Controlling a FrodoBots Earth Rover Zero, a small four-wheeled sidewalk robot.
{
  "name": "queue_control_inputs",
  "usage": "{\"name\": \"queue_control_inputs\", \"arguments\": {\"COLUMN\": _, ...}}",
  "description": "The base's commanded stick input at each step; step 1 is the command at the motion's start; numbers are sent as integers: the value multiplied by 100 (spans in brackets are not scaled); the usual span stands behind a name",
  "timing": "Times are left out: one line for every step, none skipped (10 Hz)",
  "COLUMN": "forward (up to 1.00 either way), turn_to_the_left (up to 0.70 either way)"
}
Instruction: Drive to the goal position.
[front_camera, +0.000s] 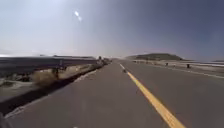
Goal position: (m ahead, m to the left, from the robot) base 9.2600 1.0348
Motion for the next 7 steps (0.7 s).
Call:
{"name": "queue_control_inputs", "arguments": {"forward": 50, "turn_to_the_left": 0}}
{"name": "queue_control_inputs", "arguments": {"forward": 50, "turn_to_the_left": 0}}
{"name": "queue_control_inputs", "arguments": {"forward": 50, "turn_to_the_left": 0}}
{"name": "queue_control_inputs", "arguments": {"forward": 50, "turn_to_the_left": 0}}
{"name": "queue_control_inputs", "arguments": {"forward": 50, "turn_to_the_left": 0}}
{"name": "queue_control_inputs", "arguments": {"forward": 50, "turn_to_the_left": 0}}
{"name": "queue_control_inputs", "arguments": {"forward": 50, "turn_to_the_left": 0}}
